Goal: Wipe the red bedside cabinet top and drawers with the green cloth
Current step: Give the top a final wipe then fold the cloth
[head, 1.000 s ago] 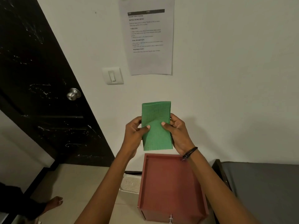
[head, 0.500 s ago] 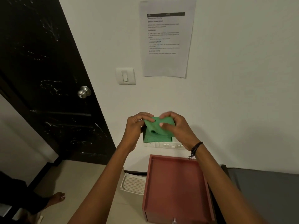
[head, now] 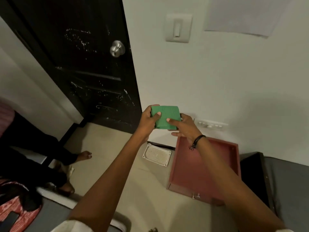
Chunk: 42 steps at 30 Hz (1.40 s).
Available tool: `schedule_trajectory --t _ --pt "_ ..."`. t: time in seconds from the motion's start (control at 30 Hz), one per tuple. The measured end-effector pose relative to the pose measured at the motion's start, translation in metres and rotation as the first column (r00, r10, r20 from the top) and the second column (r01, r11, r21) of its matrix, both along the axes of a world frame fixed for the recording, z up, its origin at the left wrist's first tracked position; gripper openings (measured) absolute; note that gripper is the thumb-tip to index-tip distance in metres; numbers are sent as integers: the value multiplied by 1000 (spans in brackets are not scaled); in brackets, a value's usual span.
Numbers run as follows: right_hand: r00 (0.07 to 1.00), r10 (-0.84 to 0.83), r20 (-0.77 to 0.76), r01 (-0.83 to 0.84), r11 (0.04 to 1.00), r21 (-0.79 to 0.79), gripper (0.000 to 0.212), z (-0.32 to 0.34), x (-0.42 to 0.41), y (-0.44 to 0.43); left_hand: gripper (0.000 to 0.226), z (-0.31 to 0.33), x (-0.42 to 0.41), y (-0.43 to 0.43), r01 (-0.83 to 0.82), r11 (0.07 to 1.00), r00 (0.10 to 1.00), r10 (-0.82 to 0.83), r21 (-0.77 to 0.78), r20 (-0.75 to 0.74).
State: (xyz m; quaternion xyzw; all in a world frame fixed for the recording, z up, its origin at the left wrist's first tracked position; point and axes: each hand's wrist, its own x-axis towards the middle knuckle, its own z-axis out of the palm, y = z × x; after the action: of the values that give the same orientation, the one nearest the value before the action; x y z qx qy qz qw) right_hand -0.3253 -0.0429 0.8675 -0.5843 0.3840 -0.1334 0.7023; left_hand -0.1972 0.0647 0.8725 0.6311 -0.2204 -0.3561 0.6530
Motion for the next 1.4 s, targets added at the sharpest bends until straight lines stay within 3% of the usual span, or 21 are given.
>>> schedule_trajectory --t 0.1,0.23,0.33,0.53,0.67,0.77,0.87,1.0,1.1,1.2,1.27,1.4 --pt "996 -59 63 45 979 199 29 -45 24 7 35 -38 23 1 -34 996 997 40 79 -72" --pt "953 -294 66 255 902 349 32 -109 57 19 47 -105 43 -4 -26 973 958 90 231 -273" --pt "929 -369 20 334 860 386 26 -172 92 17 37 -176 69 -18 -56 956 925 158 288 -345" --pt "877 -480 -30 448 792 414 38 -325 151 -4 24 -345 114 -53 -206 940 806 320 270 -498" --pt "785 -612 -98 565 642 519 20 -442 182 -14 28 -461 134 -70 -214 938 743 338 275 -577" --pt "726 -655 -211 652 556 516 26 -531 201 -17 36 -545 144 -80 -234 901 725 412 365 -552" --pt "658 -657 -369 749 518 413 35 -622 217 -17 38 -628 150 -87 -231 850 753 464 473 -467" --pt "571 -652 -498 815 522 251 19 -715 237 -21 38 -711 161 -92 -222 827 812 451 517 -372" --pt "556 -660 -505 823 522 225 27 -775 243 -30 39 -765 170 -96 -231 823 819 453 519 -352" --pt "546 -698 -464 837 427 342 35 -823 244 -43 38 -805 172 -103 -223 823 846 430 522 -316" --pt "561 -645 -518 810 556 185 32 -837 245 -44 38 -829 171 -108 -230 804 857 435 548 -278" --pt "548 -634 -545 804 579 135 22 -870 243 -47 33 -866 164 -113 -290 707 881 460 645 -109"
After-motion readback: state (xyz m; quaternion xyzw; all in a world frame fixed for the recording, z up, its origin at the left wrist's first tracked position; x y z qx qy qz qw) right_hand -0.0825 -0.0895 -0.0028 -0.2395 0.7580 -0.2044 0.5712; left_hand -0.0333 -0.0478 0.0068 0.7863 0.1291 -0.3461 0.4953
